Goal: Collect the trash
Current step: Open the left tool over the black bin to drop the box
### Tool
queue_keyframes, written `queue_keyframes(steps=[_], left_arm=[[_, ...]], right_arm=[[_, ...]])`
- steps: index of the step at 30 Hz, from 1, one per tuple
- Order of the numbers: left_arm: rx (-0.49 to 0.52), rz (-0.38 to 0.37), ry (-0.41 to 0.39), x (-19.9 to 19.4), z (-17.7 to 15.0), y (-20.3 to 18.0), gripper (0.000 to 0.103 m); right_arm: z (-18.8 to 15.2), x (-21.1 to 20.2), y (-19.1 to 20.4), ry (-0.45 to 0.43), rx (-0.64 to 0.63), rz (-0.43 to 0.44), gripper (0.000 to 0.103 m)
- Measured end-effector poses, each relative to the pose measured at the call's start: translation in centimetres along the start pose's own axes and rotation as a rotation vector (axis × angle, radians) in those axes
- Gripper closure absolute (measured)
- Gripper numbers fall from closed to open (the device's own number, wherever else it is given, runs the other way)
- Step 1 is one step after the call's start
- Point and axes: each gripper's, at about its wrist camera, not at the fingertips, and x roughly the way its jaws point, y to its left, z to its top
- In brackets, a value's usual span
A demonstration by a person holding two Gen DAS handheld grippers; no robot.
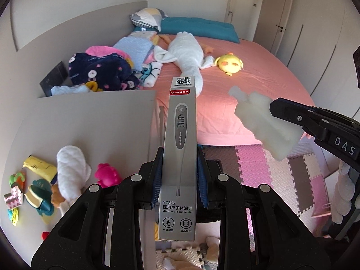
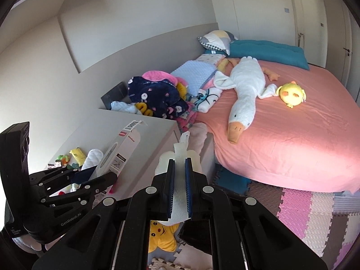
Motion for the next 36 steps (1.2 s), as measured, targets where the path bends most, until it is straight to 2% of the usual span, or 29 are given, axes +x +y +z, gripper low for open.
queue_keyframes(steps=[7,8,9,10,11,13,16,23,36], left_arm=[[0.035,-0.047,0.061,3.1,1.1,-3.0,0.075],[0.037,-0.045,0.075,3.6,1.2,-3.2,0.068],[0.035,-0.027,0.085,4.0,1.3,-3.4,0.056],[0.029,-0.004,0.085,4.3,1.5,-3.5,0.026],[0.026,0.025,0.079,4.4,1.6,-3.7,0.006],[0.035,0.052,0.058,4.4,1.8,-3.9,0.006],[0.028,0.057,0.06,4.4,2.0,-3.5,0.006],[-0.013,0.08,0.071,3.8,1.3,-1.8,0.006],[-0.09,0.147,0.067,1.3,-1.3,2.2,0.006]], right_arm=[[0.3,1.0,-4.1,0.045,0.052,-0.036,0.093],[0.3,1.5,-4.4,0.064,0.056,-0.04,0.085],[0.4,1.7,-4.7,0.077,0.063,-0.056,0.064],[0.6,1.9,-5.1,0.078,0.069,-0.091,0.05],[0.6,1.8,-5.5,0.066,0.073,-0.125,0.033],[0.8,1.4,-6.0,0.02,0.07,-0.185,0.032],[1.0,1.2,-6.8,0.005,0.068,-0.211,0.032],[1.1,1.3,-7.2,0.008,0.088,-0.196,0.032],[0.9,2.6,-2.5,0.037,0.02,-0.13,0.032]])
